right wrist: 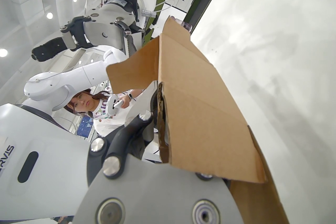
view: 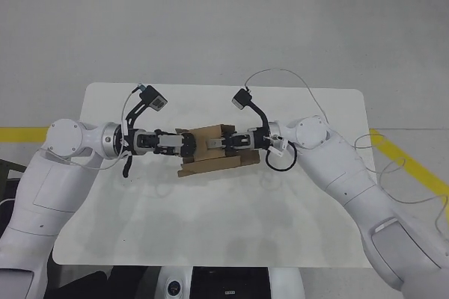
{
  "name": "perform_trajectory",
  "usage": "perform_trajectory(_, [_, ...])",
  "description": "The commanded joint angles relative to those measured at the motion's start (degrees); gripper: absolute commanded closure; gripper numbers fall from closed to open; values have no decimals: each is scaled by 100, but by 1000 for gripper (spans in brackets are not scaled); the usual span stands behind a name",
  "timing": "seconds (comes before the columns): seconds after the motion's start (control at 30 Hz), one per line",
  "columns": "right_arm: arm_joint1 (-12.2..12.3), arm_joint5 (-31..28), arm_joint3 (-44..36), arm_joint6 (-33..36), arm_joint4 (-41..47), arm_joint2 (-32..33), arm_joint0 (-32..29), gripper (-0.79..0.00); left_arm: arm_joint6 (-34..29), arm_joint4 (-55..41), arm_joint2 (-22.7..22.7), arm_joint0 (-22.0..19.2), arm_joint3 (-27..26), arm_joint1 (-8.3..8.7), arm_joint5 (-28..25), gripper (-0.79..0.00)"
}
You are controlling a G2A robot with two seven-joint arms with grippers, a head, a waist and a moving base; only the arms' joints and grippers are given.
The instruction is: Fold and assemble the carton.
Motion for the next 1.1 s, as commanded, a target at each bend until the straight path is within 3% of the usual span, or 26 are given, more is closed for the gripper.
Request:
perform_trajectory(0.0, [-11, 30, -51, -23, -36, 20, -16, 0, 48, 117, 36, -32, -29, -14, -20, -785])
perform_trajectory(0.57, [-63, 134, -222, -74, -267, 245, -135, 0, 416, 919, -58, 77, -399, -9, -139, -785])
perform_trajectory(1.07, [55, 290, -460, 70, -469, 647, -394, 0, 404, 949, -546, 298, -129, 75, -169, -785])
